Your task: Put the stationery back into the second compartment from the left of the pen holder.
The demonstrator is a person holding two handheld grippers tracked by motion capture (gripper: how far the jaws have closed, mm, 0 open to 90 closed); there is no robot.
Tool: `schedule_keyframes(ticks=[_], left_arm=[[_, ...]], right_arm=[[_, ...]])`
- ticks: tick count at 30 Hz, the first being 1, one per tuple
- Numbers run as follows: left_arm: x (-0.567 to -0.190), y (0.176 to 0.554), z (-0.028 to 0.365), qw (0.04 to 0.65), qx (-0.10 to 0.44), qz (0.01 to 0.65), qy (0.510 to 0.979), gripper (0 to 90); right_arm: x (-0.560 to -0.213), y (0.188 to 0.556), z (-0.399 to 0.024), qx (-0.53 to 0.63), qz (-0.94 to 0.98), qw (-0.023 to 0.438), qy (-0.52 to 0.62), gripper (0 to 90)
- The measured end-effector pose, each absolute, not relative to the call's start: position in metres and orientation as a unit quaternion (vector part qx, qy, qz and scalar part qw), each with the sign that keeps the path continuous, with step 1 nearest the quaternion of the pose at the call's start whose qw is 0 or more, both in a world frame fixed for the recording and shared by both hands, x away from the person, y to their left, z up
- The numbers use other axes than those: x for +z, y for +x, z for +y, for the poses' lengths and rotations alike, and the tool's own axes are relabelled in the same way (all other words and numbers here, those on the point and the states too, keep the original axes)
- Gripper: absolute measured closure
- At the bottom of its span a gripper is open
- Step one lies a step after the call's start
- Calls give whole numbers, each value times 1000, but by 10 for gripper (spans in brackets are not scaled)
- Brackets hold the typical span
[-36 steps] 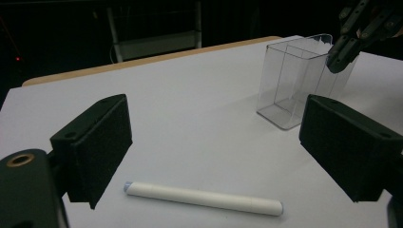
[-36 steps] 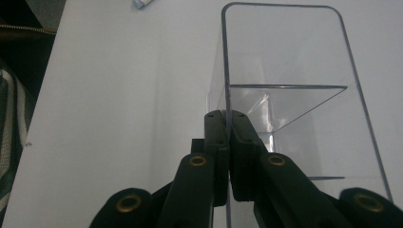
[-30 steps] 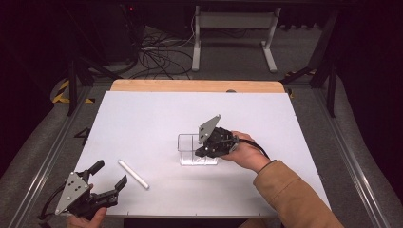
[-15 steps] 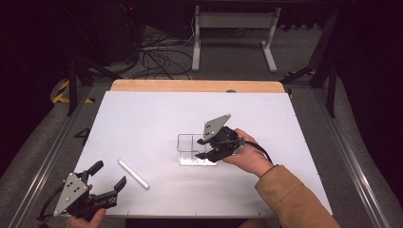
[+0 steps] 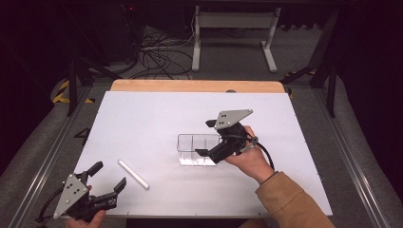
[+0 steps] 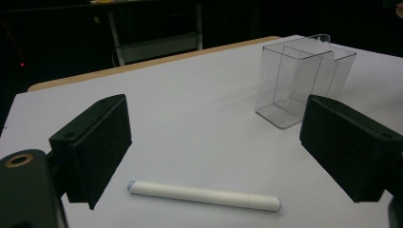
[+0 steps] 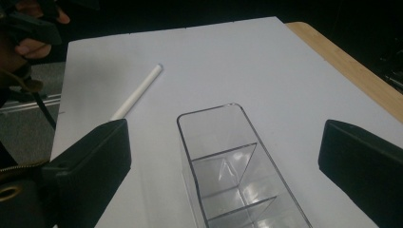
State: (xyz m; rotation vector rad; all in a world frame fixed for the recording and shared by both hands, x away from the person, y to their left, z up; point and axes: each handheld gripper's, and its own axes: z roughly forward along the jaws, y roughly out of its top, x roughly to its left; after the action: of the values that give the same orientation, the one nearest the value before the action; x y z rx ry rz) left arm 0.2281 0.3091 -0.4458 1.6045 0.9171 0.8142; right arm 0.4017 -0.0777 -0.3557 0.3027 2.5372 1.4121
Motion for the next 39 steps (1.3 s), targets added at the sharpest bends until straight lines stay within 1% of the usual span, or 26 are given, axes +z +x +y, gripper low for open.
schedule_keyframes(ticks=[3, 7, 9, 18, 24, 26, 28, 30, 32, 33, 35, 38, 39], left_arm=[[-446, 228, 309, 531, 342, 383, 674, 109], [-446, 228, 309, 532, 343, 383, 673, 109], [-446, 228, 310, 532, 343, 384, 672, 109], [-445, 227, 309, 532, 344, 383, 672, 109], [-445, 227, 309, 533, 345, 383, 671, 109], [-446, 227, 310, 533, 345, 383, 671, 109], [-445, 226, 310, 532, 345, 384, 671, 109], [-445, 226, 310, 531, 345, 384, 672, 109], [-445, 226, 310, 531, 345, 384, 672, 109], [-445, 225, 310, 531, 345, 385, 672, 109], [-445, 225, 310, 531, 347, 385, 671, 109], [-446, 224, 311, 530, 347, 386, 670, 109], [-446, 223, 311, 530, 347, 387, 670, 109]], right_arm=[[-354, 400, -76, 489, 858, 110, 116, 0], [-352, 397, -73, 498, 850, 115, 128, 0], [-351, 394, -69, 496, 847, 130, 140, 0], [-352, 385, -56, 491, 843, 146, 160, 2], [-347, 379, -53, 480, 844, 180, 158, 85], [-346, 378, -52, 480, 843, 184, 158, 104], [-346, 378, -49, 474, 849, 170, 161, 114], [-345, 377, -46, 474, 848, 172, 160, 144], [-345, 378, -43, 476, 849, 163, 162, 165], [-344, 378, -42, 477, 849, 157, 164, 182], [-343, 378, -39, 474, 854, 138, 165, 253], [-343, 381, -34, 459, 866, 98, 173, 253], [-343, 382, -32, 454, 868, 99, 176, 254]])
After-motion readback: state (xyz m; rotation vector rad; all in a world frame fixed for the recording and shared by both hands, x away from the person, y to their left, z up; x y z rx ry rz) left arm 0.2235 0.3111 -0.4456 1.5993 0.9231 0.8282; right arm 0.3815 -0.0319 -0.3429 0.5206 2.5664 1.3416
